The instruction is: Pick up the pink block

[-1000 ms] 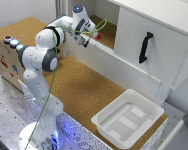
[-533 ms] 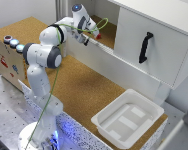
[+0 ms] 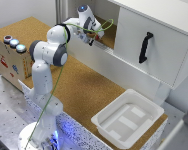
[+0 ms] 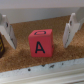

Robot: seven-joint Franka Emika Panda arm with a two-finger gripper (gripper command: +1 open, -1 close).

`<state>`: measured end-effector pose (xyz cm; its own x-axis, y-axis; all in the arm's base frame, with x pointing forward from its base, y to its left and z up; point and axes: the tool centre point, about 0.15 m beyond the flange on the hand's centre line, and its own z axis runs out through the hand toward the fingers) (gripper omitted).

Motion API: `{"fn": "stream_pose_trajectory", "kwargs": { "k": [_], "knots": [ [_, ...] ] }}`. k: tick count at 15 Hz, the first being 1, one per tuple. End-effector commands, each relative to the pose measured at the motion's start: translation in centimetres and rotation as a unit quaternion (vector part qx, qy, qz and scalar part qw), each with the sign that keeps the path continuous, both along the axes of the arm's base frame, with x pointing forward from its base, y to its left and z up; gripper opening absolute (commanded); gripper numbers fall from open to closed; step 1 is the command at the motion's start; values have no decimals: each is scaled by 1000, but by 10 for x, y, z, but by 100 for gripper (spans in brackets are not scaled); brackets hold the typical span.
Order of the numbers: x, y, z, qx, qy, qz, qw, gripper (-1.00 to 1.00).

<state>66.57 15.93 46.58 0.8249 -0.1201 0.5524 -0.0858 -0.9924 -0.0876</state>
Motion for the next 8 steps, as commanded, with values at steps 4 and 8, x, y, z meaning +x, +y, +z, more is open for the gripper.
{"fn": "stream_pose_trajectory", "kwargs": {
  "k": [4,8],
  "knots": [
    [7,-4,2,-46,32,-44,997,-100],
    [-4,-8,11,-44,18,-50,998,-100]
  ]
}}
